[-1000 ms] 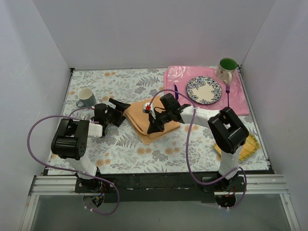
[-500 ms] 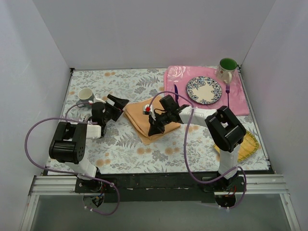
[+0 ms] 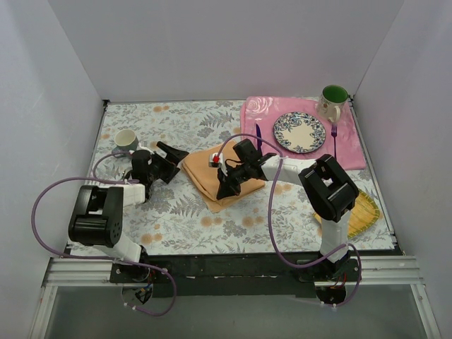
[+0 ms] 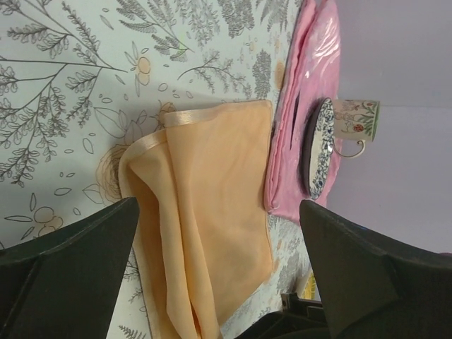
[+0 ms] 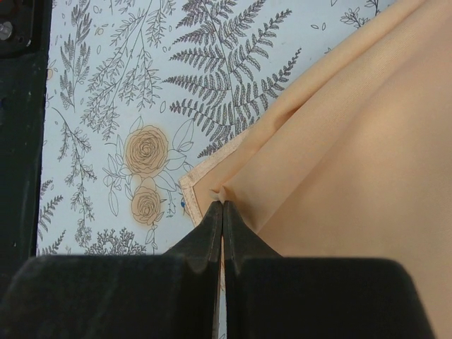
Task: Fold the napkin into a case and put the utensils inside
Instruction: Smooth out the lower triangle-folded napkin at the center of the board.
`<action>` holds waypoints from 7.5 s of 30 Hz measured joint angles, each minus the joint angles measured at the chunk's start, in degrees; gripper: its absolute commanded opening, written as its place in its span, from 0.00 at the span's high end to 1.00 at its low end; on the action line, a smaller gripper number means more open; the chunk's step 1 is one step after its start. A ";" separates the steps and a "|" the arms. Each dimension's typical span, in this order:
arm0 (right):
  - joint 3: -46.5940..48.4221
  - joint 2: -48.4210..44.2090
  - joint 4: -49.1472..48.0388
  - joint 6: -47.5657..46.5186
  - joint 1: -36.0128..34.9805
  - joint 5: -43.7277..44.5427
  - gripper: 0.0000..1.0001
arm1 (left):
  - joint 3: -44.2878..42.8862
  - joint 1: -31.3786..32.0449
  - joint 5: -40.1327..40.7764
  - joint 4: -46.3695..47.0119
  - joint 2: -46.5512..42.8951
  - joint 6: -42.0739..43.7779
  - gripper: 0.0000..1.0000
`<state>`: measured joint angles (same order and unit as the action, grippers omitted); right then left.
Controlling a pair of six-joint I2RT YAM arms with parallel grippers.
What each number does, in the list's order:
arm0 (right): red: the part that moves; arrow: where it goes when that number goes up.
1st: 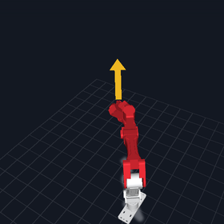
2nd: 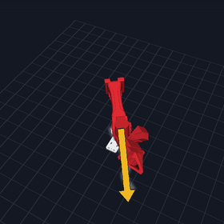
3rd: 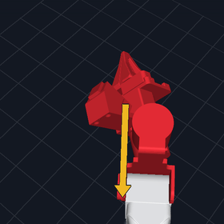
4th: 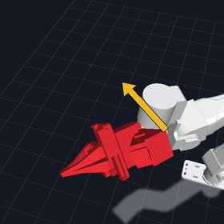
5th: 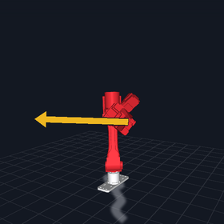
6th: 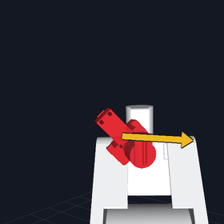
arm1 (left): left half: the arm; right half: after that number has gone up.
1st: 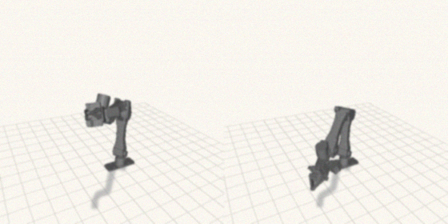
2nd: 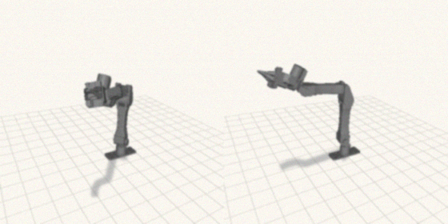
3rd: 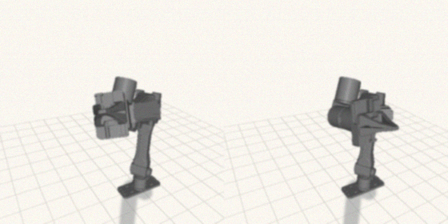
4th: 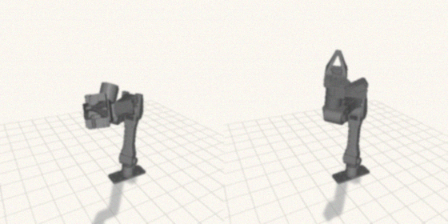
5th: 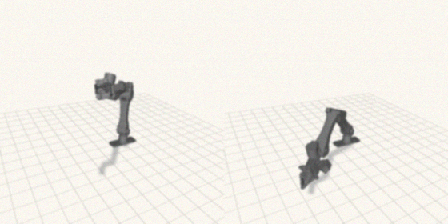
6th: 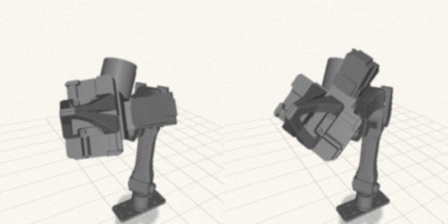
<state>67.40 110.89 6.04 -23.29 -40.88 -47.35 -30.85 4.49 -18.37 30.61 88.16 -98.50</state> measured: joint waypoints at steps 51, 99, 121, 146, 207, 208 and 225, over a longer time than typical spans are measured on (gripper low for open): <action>5.05 3.61 7.06 -0.98 -0.04 -4.37 0.67 | -6.40 -1.09 -10.38 1.75 8.81 -0.37 0.02; -1.62 5.75 -1.29 26.73 3.91 -8.98 0.50 | -19.74 -3.28 -32.30 -49.70 -3.52 54.29 0.74; -18.86 -7.87 4.31 35.36 15.91 -2.93 0.64 | -3.69 23.63 -13.70 -50.29 -18.08 100.74 0.59; -18.73 -17.79 -5.55 43.12 15.56 -8.15 0.01 | -8.59 23.17 -18.53 -53.09 -27.47 88.48 0.02; 8.33 13.25 -9.20 39.32 -0.44 -2.91 0.81 | -16.15 -5.38 -27.56 -20.04 10.36 16.46 0.68; 7.89 13.25 -9.35 39.63 -0.44 -2.91 0.81 | -16.15 -5.38 -27.47 -19.39 11.41 15.98 0.68; 1.07 11.82 -18.10 45.40 -0.90 -5.44 0.75 | -15.72 -7.50 -26.99 -20.24 18.95 14.86 0.69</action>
<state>68.47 122.72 -12.05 22.11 -41.78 -52.80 -46.57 -3.01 -45.36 10.37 107.11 -83.64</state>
